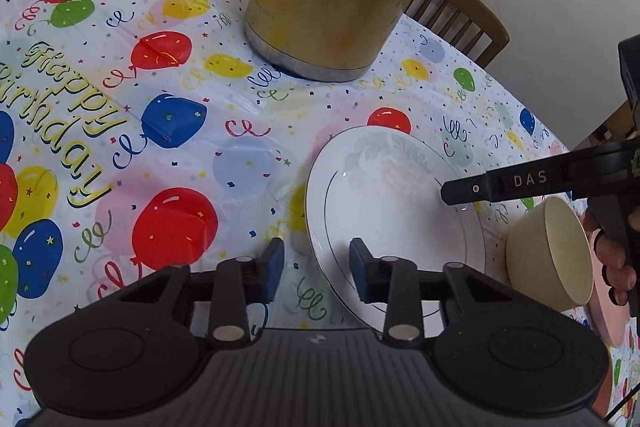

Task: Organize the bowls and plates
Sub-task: 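Close both grippers on the small white plate rim, then lift the small white plate with both grippers and carry it to the large plate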

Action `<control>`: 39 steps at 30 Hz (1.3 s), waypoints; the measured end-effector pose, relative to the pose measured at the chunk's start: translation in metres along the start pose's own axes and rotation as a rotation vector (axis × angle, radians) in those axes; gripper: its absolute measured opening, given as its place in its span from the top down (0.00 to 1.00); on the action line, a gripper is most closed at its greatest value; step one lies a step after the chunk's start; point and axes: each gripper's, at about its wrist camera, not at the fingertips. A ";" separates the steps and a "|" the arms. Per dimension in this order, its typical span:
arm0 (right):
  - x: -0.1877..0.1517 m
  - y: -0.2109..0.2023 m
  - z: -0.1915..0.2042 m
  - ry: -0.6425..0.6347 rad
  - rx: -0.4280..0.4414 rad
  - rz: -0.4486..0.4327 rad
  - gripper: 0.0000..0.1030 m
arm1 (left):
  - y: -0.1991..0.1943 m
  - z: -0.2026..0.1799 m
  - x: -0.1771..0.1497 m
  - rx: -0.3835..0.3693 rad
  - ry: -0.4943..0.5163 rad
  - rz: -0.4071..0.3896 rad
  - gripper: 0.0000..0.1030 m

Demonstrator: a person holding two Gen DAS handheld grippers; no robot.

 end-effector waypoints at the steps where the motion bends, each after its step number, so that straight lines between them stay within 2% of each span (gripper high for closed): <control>1: 0.000 0.001 -0.002 0.004 0.006 0.005 0.74 | 0.000 0.001 0.001 -0.004 -0.005 0.001 0.71; 2: 0.001 0.003 -0.003 0.008 0.013 0.010 0.76 | 0.001 0.001 0.001 -0.012 -0.008 0.005 0.77; 4: 0.001 0.004 -0.004 0.010 0.034 0.017 0.78 | 0.001 0.001 0.001 -0.033 -0.016 0.009 0.82; 12: -0.001 0.003 -0.003 -0.014 0.044 0.014 0.80 | 0.002 0.002 0.001 -0.038 -0.024 0.012 0.85; 17: -0.007 -0.007 -0.006 0.008 0.029 -0.010 0.98 | -0.003 0.005 0.000 -0.044 -0.024 0.010 0.86; 19: -0.011 -0.011 -0.006 0.017 0.029 -0.010 1.00 | -0.007 0.005 0.000 -0.047 -0.019 0.007 0.88; 20: -0.014 -0.014 -0.007 0.027 0.040 -0.013 1.00 | -0.010 0.004 0.000 -0.065 -0.015 0.003 0.88; 22: -0.019 -0.021 -0.005 0.061 0.147 -0.023 1.00 | -0.013 0.001 -0.002 -0.095 0.003 0.005 0.89; 26: -0.023 -0.030 0.020 -0.042 0.083 -0.060 0.98 | -0.012 -0.002 -0.006 -0.071 0.002 0.022 0.89; 27: -0.021 -0.031 0.020 -0.037 0.065 -0.066 0.94 | -0.012 0.000 -0.008 -0.074 -0.004 0.021 0.89; 28: -0.019 -0.031 0.018 -0.031 0.046 -0.072 0.81 | -0.013 0.001 -0.009 -0.075 -0.008 0.021 0.89; 29: -0.017 -0.031 0.013 -0.026 0.037 -0.069 0.78 | -0.013 0.002 -0.009 -0.078 -0.008 0.020 0.89; 31: -0.014 -0.029 0.006 -0.026 0.022 -0.056 0.78 | -0.013 0.003 -0.010 -0.082 -0.011 0.022 0.89; 34: -0.012 -0.022 -0.003 -0.034 0.005 -0.031 0.73 | -0.012 0.006 -0.011 -0.088 -0.022 0.025 0.89; 37: -0.011 -0.013 -0.007 -0.036 0.041 0.008 0.72 | -0.010 0.008 -0.011 -0.094 -0.029 0.030 0.89; 39: -0.011 -0.008 -0.006 -0.053 0.077 0.033 0.75 | -0.009 0.010 -0.011 -0.100 -0.034 0.034 0.89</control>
Point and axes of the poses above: each gripper's, at about its wrist camera, not at the fingertips, and y roughly the way its jaws point, z to its left, x to its top, and after that the axes turned 3 degrees about -x, right-handed
